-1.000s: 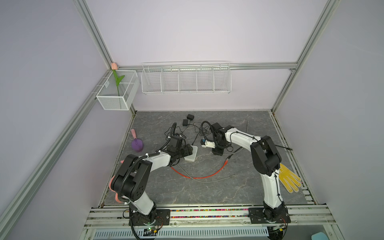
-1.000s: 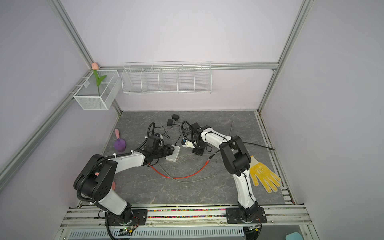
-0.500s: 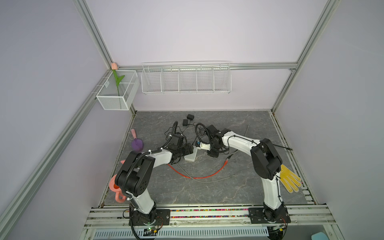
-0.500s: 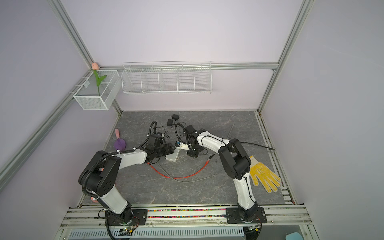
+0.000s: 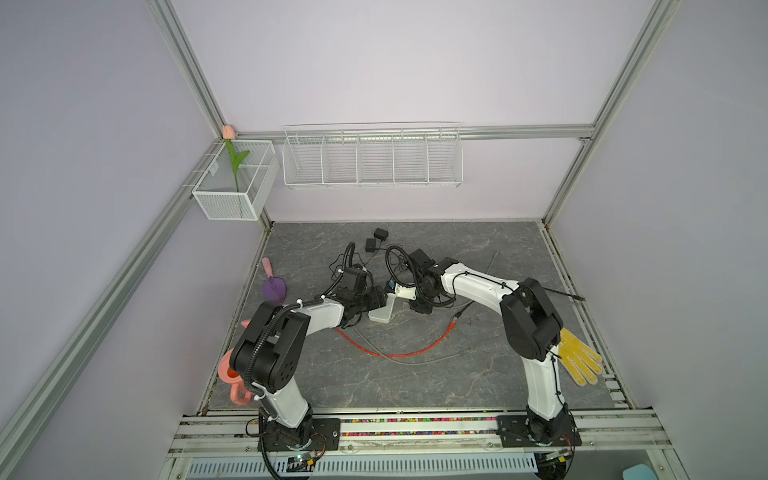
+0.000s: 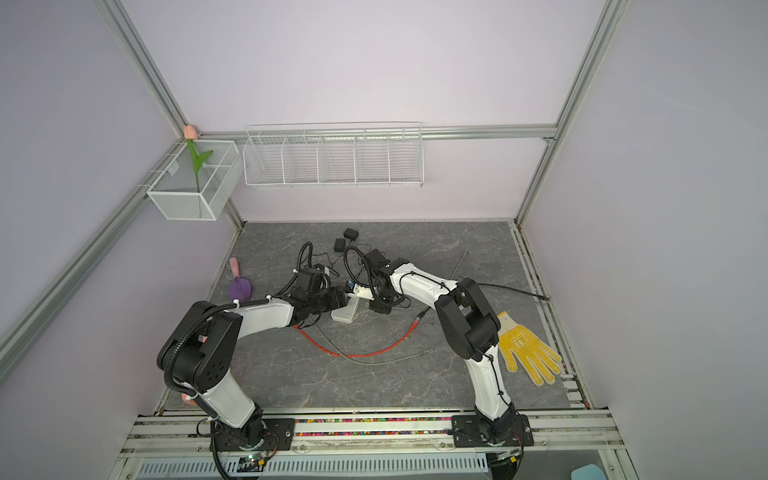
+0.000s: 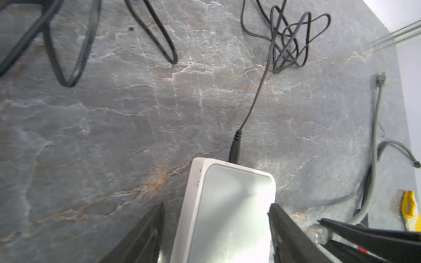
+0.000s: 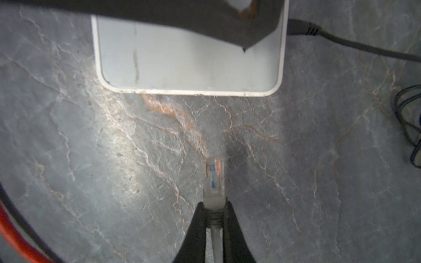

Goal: Insert the plug into the switch port
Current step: 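Carry the grey plug to the router's near edge while left gripper holds the router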

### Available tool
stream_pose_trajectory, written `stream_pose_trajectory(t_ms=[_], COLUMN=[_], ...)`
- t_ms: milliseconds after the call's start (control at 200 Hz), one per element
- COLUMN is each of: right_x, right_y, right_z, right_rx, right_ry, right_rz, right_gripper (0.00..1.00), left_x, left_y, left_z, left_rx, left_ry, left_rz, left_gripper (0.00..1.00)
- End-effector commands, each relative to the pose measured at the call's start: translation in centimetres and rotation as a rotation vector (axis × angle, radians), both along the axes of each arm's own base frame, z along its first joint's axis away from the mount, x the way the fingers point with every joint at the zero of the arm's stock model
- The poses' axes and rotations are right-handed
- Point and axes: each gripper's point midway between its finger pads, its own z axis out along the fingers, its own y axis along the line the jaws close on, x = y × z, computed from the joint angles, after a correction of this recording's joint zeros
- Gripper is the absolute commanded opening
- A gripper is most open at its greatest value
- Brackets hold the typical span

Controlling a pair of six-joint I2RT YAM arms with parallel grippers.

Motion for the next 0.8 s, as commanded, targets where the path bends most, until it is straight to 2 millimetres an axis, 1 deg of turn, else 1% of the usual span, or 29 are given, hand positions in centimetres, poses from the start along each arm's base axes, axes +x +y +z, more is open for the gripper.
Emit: stream_pose_trajectory(t_ms=[0, 240, 525, 650, 795], right_x=[-0.1, 0.2, 0.7, 1.1, 1.0], right_y=[0.6, 0.9, 1.4, 1.8, 2.0], right_z=[-0.4, -1.4, -2.7, -2.6, -2.7], right_rx=[-0.002, -0.023, -0.026, -0.020, -0.020], right_ry=[0.010, 0.035, 0.040, 0.037, 0.036], right_rz=[0.022, 0.015, 0.005, 0.001, 0.003], right_gripper=[0.07, 0.07, 0.07, 0.07, 0.07], left_x=[-0.1, -0.3, -0.5, -0.4, -0.6], left_y=[-0.6, -0.5, -0.8, -0.7, -1.4], left_z=[-0.2, -0.2, -0.6, -0.5, -0.6], left_rx=[-0.031, -0.035, -0.066, -0.081, -0.110], left_ry=[-0.010, -0.009, -0.020, -0.022, -0.015], left_rz=[-0.034, -0.037, -0.062, -0.064, -0.091], left_gripper=[0.70, 0.65, 0.62, 0.60, 0.57])
